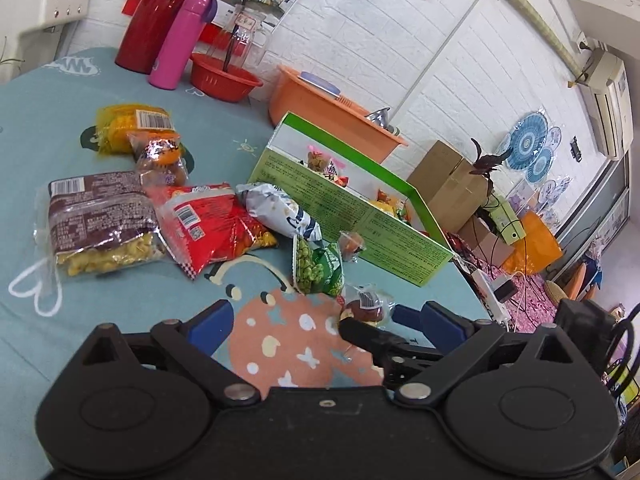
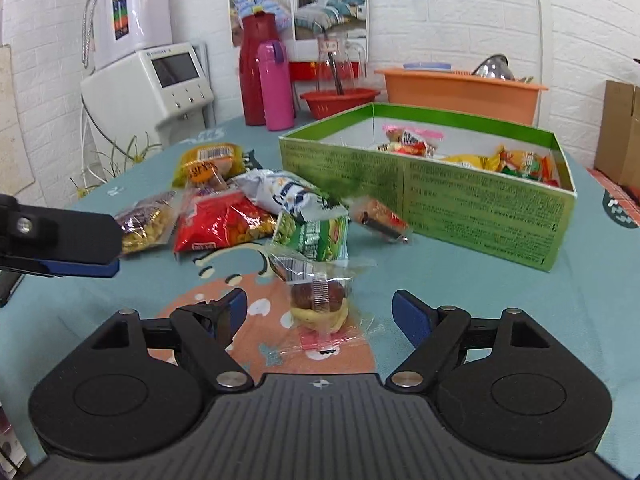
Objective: Organize snacks
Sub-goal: 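Grasp the clear cookie packet with the right tool, then grasp the green pea packet with the left tool while the right tool holds the cookie packet, then carry both packets into the green box and open both tools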
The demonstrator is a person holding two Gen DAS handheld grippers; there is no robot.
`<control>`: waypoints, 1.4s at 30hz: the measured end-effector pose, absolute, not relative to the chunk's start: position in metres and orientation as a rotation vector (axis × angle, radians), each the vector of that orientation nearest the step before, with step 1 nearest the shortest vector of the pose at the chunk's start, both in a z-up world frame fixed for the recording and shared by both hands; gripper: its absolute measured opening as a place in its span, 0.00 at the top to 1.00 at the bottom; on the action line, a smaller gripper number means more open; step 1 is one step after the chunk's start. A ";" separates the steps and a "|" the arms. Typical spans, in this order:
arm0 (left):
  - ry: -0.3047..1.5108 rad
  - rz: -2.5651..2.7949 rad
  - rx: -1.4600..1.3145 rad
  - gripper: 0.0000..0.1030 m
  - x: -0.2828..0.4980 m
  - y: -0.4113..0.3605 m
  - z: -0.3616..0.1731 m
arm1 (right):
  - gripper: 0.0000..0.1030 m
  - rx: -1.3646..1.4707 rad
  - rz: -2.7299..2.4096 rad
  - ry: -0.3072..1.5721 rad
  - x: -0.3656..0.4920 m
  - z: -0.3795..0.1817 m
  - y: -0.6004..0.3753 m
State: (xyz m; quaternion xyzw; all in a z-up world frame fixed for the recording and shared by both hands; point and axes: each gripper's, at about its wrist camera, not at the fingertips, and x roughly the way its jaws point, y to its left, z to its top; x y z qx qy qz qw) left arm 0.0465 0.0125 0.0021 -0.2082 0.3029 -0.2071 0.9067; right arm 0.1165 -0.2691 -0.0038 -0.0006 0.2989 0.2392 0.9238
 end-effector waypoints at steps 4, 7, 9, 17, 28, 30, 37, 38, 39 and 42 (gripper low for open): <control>0.626 -0.437 -0.402 0.00 0.060 0.002 0.001 | 0.24 0.007 0.502 0.633 0.118 -0.008 -0.276; 0.630 -0.442 -0.376 0.00 0.077 -0.012 -0.004 | 0.35 0.027 0.496 0.614 0.113 -0.004 -0.289; 0.645 -0.446 -0.363 0.00 0.092 -0.021 -0.008 | 0.35 0.033 0.469 0.607 0.110 -0.001 -0.299; 0.691 -0.418 -0.265 0.00 0.142 -0.062 -0.023 | 0.35 0.093 0.404 0.606 0.105 0.000 -0.329; 0.727 -0.413 -0.212 0.47 0.149 -0.065 -0.034 | 0.35 0.112 0.410 0.611 0.105 -0.003 -0.329; 0.728 -0.421 -0.206 0.47 0.145 -0.065 -0.034 | 0.35 0.115 0.414 0.611 0.105 -0.003 -0.328; 0.707 -0.541 -0.287 0.48 0.124 -0.060 -0.011 | 0.36 0.102 0.425 0.584 0.102 0.006 -0.330; 0.691 -0.557 -0.292 0.48 0.122 -0.060 -0.004 | 0.36 0.100 0.425 0.566 0.102 0.010 -0.331; 0.672 -0.573 -0.299 0.48 0.121 -0.060 0.004 | 0.36 0.099 0.422 0.546 0.102 0.015 -0.333; 0.612 -0.594 -0.301 0.48 0.125 -0.062 0.028 | 0.36 0.099 0.411 0.481 0.107 0.032 -0.338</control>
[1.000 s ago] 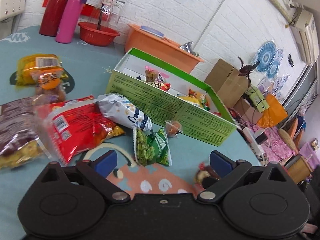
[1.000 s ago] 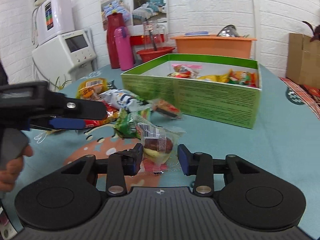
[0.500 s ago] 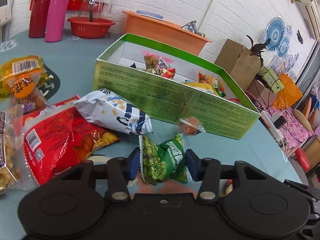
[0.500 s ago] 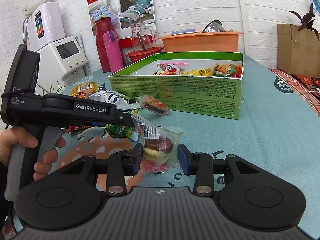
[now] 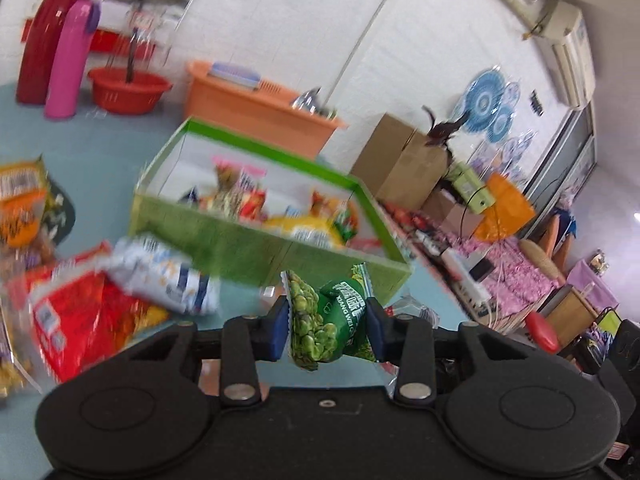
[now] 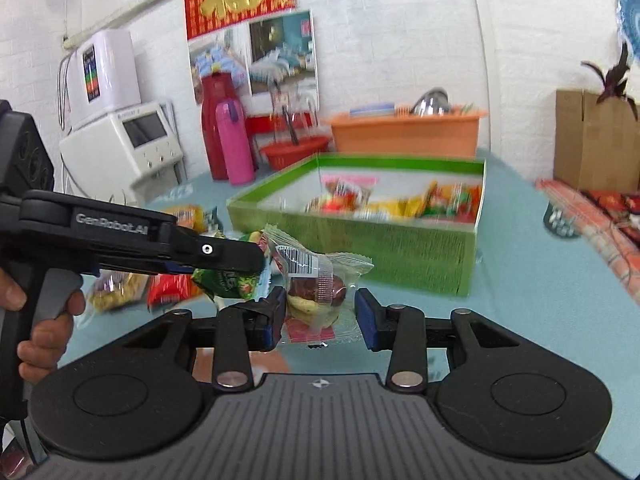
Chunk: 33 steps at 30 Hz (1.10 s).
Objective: Organize snacks
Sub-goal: 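Carry both packets into the green box and open both tools, then grasp a small clear packet of orange snacks with the right tool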
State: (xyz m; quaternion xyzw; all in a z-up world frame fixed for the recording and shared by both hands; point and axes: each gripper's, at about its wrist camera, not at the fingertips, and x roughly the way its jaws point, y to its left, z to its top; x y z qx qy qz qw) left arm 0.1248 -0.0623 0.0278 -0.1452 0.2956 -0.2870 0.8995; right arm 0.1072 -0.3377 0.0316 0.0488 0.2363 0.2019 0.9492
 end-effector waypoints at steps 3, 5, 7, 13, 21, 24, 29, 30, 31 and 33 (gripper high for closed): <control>0.564 -0.591 -0.295 0.48 0.137 -0.068 0.048 | 0.36 0.079 0.384 0.426 0.118 0.047 -0.341; 0.535 -0.583 -0.297 0.48 0.147 -0.072 0.057 | 0.36 0.060 0.363 0.394 0.127 0.054 -0.342; 0.521 -0.577 -0.305 0.48 0.160 -0.076 0.063 | 0.36 0.053 0.342 0.374 0.138 0.059 -0.345; 0.520 -0.541 -0.327 0.47 0.201 -0.088 0.058 | 0.36 0.045 0.278 0.348 0.174 0.061 -0.349; 0.576 -0.527 -0.328 0.46 0.242 -0.102 0.033 | 0.36 0.022 0.239 0.365 0.216 0.044 -0.349; 0.584 -0.523 -0.310 0.40 0.251 -0.107 0.025 | 0.34 0.011 0.239 0.366 0.226 0.035 -0.346; 0.572 -0.488 -0.301 0.00 0.251 -0.104 0.013 | 0.00 -0.043 0.220 0.411 0.235 0.017 -0.343; 0.570 -0.491 -0.303 0.00 0.249 -0.102 0.013 | 0.00 -0.048 0.212 0.401 0.232 0.016 -0.344; 0.572 -0.487 -0.300 0.00 0.247 -0.100 0.014 | 0.00 -0.049 0.209 0.396 0.229 0.016 -0.345; 0.573 -0.481 -0.295 0.00 0.242 -0.098 0.018 | 0.00 -0.029 0.207 0.400 0.225 0.019 -0.349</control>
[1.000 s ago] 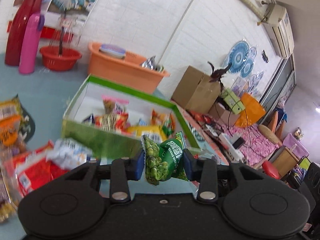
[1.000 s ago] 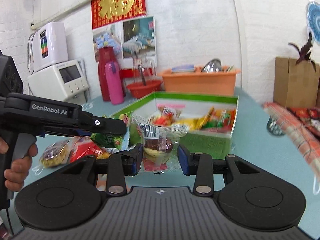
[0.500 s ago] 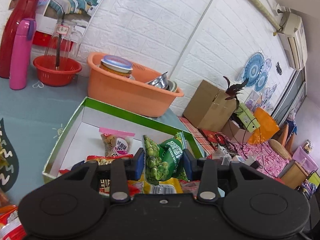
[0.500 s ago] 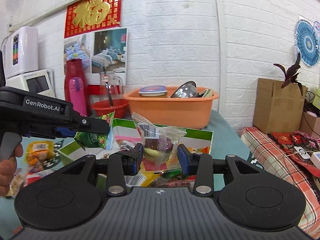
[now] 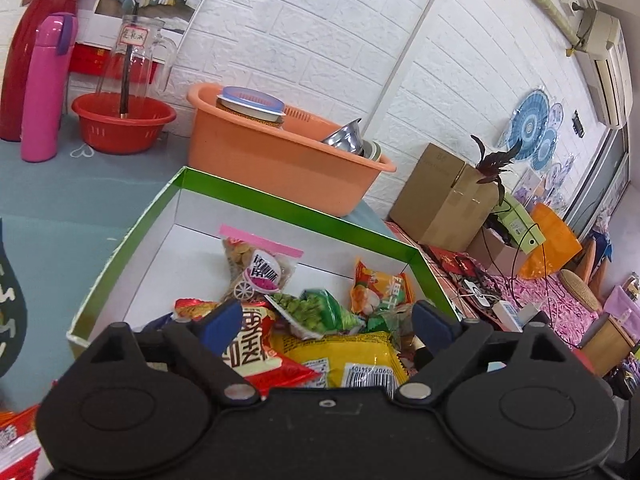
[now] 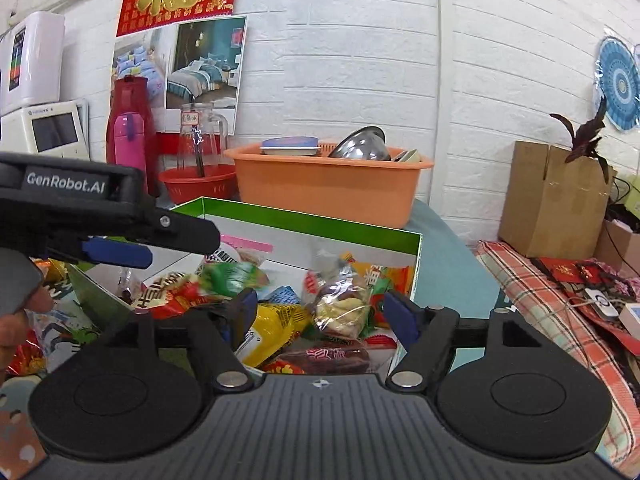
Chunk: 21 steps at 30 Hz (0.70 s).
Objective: Organize snacks
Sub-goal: 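Grasp a small clear packet of orange snacks with the right tool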
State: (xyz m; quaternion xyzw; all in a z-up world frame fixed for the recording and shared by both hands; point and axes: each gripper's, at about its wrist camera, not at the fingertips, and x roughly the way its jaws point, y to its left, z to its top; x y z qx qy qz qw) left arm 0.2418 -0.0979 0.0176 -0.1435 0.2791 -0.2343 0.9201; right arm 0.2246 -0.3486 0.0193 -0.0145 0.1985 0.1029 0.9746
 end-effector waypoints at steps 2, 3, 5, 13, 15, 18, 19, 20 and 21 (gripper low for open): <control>0.573 -0.491 -0.300 0.00 0.233 -0.094 0.023 | 0.00 -0.010 0.208 0.399 0.218 0.025 -0.351; 0.572 -0.493 -0.305 0.00 0.227 -0.092 0.027 | 0.00 -0.004 0.211 0.391 0.213 0.029 -0.351; 0.565 -0.495 -0.317 0.00 0.212 -0.086 0.035 | 0.00 0.005 0.216 0.378 0.202 0.037 -0.350; 0.535 -0.466 -0.330 0.00 0.136 -0.052 0.044 | 0.00 0.014 0.295 0.334 0.146 0.058 -0.337; 0.531 -0.450 -0.323 0.00 0.119 -0.044 0.038 | 0.00 0.015 0.322 0.339 0.136 0.056 -0.333; 0.543 -0.407 -0.319 0.00 0.096 -0.031 0.026 | 0.00 0.009 0.366 0.360 0.128 0.049 -0.323; 0.551 -0.398 -0.323 0.00 0.090 -0.027 0.021 | 0.00 0.001 0.384 0.371 0.128 0.046 -0.319; 0.557 -0.387 -0.330 0.00 0.086 -0.023 0.018 | 0.00 -0.013 0.404 0.389 0.129 0.043 -0.313; 0.564 -0.375 -0.338 0.00 0.082 -0.017 0.014 | 0.00 -0.027 0.418 0.407 0.131 0.040 -0.307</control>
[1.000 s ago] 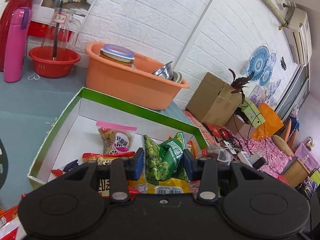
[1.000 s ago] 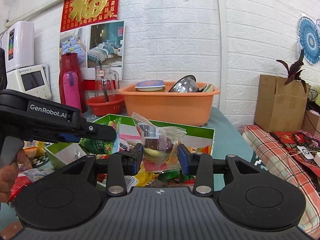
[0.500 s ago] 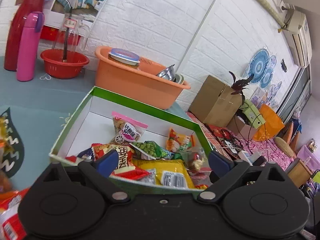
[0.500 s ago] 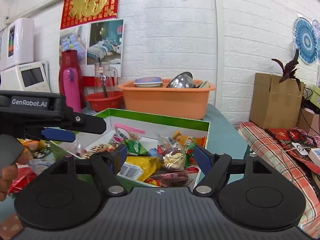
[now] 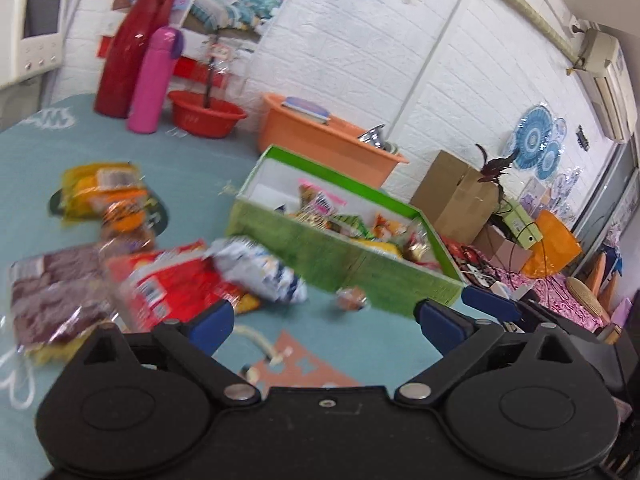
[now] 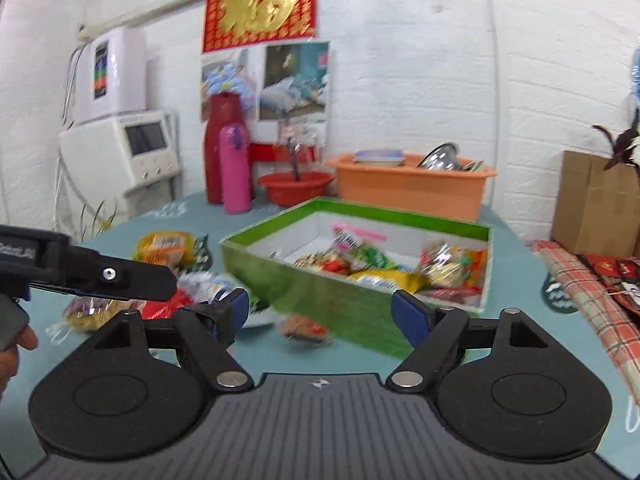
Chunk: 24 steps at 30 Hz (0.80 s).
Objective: Organize snacks
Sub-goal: 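Grasp a small clear packet of orange snacks with the right tool, then grasp another small clear orange-snack packet with the left tool while the right tool holds its packet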
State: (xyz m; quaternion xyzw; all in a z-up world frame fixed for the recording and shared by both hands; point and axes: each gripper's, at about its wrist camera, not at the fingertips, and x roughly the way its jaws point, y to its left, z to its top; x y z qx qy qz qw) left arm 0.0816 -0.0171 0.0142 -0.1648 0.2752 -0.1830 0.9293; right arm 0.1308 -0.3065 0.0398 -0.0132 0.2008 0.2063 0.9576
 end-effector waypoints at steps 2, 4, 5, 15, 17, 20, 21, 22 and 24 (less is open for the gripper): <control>0.572 -0.354 -0.352 0.00 0.073 -0.006 0.010 | 0.00 -0.059 0.449 0.430 0.136 0.033 -0.294; 0.572 -0.338 -0.368 0.00 0.066 0.003 0.007 | 0.00 -0.095 0.463 0.454 0.142 0.029 -0.282; 0.571 -0.332 -0.374 0.00 0.063 0.008 0.007 | 0.00 -0.113 0.470 0.458 0.144 0.026 -0.275; 0.576 -0.291 -0.397 0.00 0.048 0.033 0.000 | 0.44 -0.226 0.421 0.516 0.183 0.004 -0.250; 0.579 -0.291 -0.402 0.00 0.049 0.035 -0.002 | 0.56 -0.199 0.423 0.542 0.184 0.003 -0.253; 0.592 -0.298 -0.415 0.00 0.053 0.035 -0.006 | 0.58 -0.167 0.479 0.544 0.170 0.008 -0.257; 0.600 -0.304 -0.418 0.00 0.055 0.034 -0.007 | 0.58 -0.162 0.509 0.541 0.163 0.009 -0.257; 0.604 -0.311 -0.417 0.00 0.057 0.032 -0.008 | 0.58 -0.167 0.536 0.538 0.154 0.010 -0.257; 0.606 -0.319 -0.417 0.00 0.059 0.030 -0.010 | 0.53 -0.209 0.581 0.545 0.139 0.008 -0.254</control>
